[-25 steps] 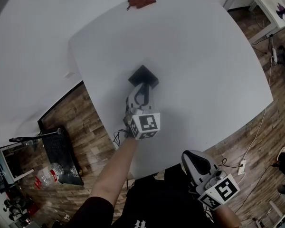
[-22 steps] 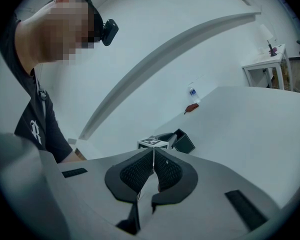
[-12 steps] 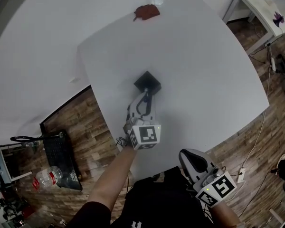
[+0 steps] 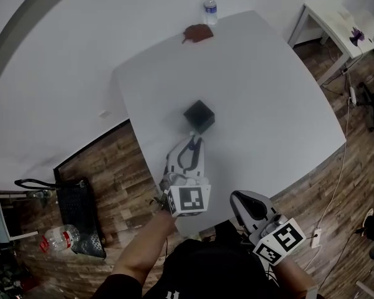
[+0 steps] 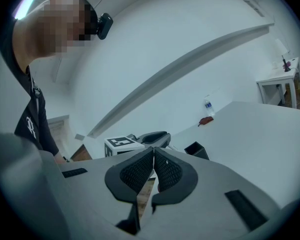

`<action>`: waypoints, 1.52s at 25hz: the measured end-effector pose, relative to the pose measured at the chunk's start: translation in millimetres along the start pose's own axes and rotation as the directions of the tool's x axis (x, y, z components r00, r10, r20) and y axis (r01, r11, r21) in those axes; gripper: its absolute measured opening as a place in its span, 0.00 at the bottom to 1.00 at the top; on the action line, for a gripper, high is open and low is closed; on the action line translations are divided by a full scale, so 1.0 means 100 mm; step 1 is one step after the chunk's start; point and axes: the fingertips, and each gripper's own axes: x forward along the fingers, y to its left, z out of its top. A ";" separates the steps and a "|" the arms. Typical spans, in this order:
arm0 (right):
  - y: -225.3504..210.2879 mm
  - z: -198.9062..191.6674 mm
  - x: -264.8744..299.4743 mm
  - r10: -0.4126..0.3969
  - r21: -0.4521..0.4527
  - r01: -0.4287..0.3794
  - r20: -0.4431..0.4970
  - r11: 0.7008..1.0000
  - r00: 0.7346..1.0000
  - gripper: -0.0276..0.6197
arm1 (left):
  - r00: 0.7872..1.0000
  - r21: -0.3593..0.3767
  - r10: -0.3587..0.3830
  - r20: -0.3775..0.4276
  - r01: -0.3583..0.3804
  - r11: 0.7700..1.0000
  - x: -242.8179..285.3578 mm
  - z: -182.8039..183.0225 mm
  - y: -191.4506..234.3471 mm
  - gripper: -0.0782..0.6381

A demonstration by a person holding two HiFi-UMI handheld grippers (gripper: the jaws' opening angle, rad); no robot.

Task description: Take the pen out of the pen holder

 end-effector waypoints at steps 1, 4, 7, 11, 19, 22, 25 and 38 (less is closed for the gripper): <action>0.04 0.00 0.00 0.003 -0.007 -0.003 0.005 1.000 1.000 0.07 | 1.000 -0.003 -0.001 0.013 0.002 1.000 -0.07 0.06 0.01 0.19; 0.18 -0.01 0.00 0.008 -0.024 -0.007 0.018 1.000 1.000 0.07 | 0.999 -0.009 -0.008 0.047 0.008 1.000 -0.29 0.21 0.02 0.19; 0.32 -0.06 -0.01 0.005 -0.040 -0.004 0.025 0.999 1.000 0.07 | 0.997 0.001 -0.019 0.081 0.019 1.000 -0.53 0.37 0.02 0.19; 0.50 -0.11 -0.02 -0.008 -0.064 0.010 0.043 0.998 0.999 0.07 | 0.991 -0.005 -0.042 0.123 0.043 0.999 -0.85 0.52 0.01 0.19; 0.97 -0.24 -0.18 -0.036 -0.119 0.045 0.077 0.992 0.996 0.07 | 0.979 -0.010 -0.094 0.184 0.097 0.995 -1.51 0.65 -0.07 0.19; 1.12 -0.25 -0.24 -0.044 -0.141 0.057 0.095 0.988 0.995 0.07 | 0.973 -0.005 -0.107 0.205 0.110 0.994 -1.73 0.69 -0.09 0.19; 1.26 -0.25 -0.29 -0.046 -0.164 0.065 0.114 0.984 0.992 0.07 | 0.967 -0.003 -0.116 0.228 0.120 0.993 -1.95 0.75 -0.09 0.19; 1.75 -0.31 -0.49 -0.063 -0.313 0.104 0.140 0.944 0.988 0.06 | 0.954 -0.021 -0.119 0.276 0.129 0.991 -2.78 0.91 -0.09 0.19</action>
